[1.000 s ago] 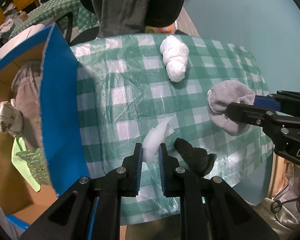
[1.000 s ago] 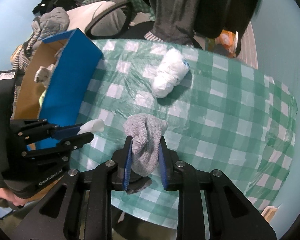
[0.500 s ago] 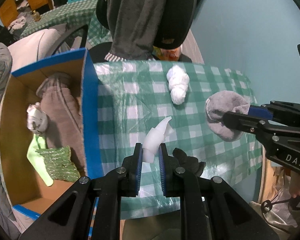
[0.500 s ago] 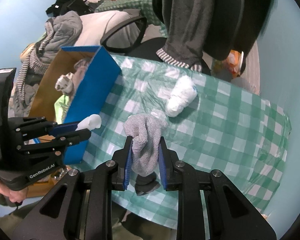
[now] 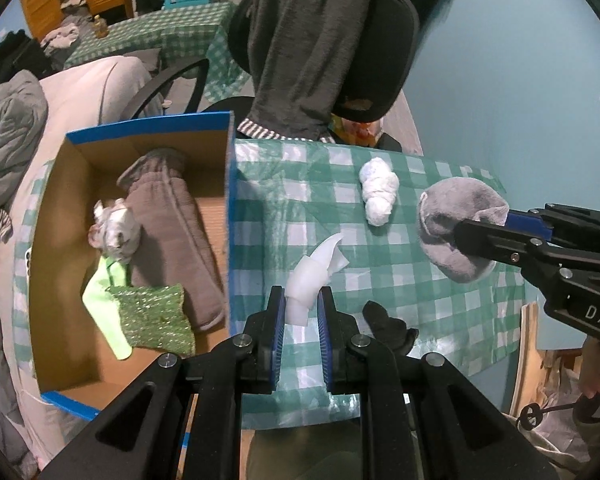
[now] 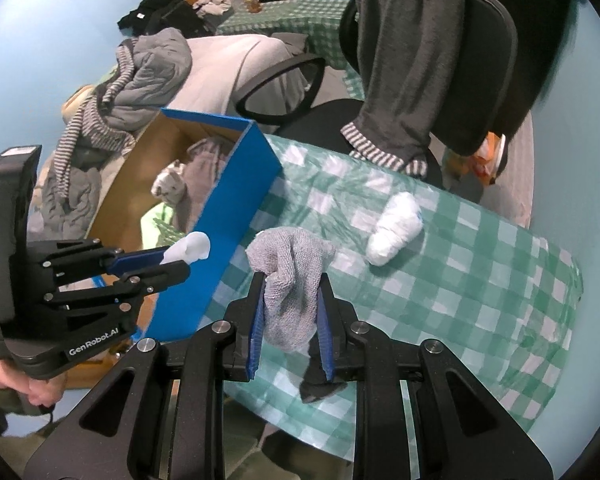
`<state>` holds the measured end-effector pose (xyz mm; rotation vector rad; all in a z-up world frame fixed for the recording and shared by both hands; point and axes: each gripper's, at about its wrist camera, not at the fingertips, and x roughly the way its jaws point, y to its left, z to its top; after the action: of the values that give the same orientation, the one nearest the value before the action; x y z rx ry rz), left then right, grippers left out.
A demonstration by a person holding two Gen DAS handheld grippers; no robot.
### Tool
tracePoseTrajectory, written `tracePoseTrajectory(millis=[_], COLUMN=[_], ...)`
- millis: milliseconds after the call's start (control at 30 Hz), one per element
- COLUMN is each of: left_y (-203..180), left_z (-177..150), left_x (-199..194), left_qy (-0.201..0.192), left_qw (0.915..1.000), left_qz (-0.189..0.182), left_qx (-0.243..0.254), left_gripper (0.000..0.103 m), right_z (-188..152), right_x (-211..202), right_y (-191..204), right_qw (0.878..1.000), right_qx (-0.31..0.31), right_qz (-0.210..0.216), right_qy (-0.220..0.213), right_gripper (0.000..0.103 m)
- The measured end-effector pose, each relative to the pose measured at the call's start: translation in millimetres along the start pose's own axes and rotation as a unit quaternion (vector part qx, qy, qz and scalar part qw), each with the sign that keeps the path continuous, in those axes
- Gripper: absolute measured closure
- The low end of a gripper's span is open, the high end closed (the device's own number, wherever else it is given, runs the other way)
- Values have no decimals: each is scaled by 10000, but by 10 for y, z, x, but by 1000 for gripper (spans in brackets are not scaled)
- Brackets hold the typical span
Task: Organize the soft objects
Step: 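Lift the grey sock and white piece and carry both over the box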
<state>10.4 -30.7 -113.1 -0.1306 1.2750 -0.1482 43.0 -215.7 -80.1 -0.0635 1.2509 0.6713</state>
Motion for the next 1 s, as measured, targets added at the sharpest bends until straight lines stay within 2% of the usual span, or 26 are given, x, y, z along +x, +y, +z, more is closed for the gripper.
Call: tracePoseTrajectory(millis=[567,1000], left_y=[533,946], left_z=[-130,-214], left_x=[-226,-257], left_qy=[-158,-132], left_qw=[9984,9956], left_qz=[215,369], left_qx=[-499,-853], left_gripper=[88,88], right_z=[273,446], right_x=[105,355], right_y=[577,974], right_qw=[9980,9942], right_qx=[-569,-918], right_qz=[289,538], right_qy=[-18,157], right_gripper=[81,81])
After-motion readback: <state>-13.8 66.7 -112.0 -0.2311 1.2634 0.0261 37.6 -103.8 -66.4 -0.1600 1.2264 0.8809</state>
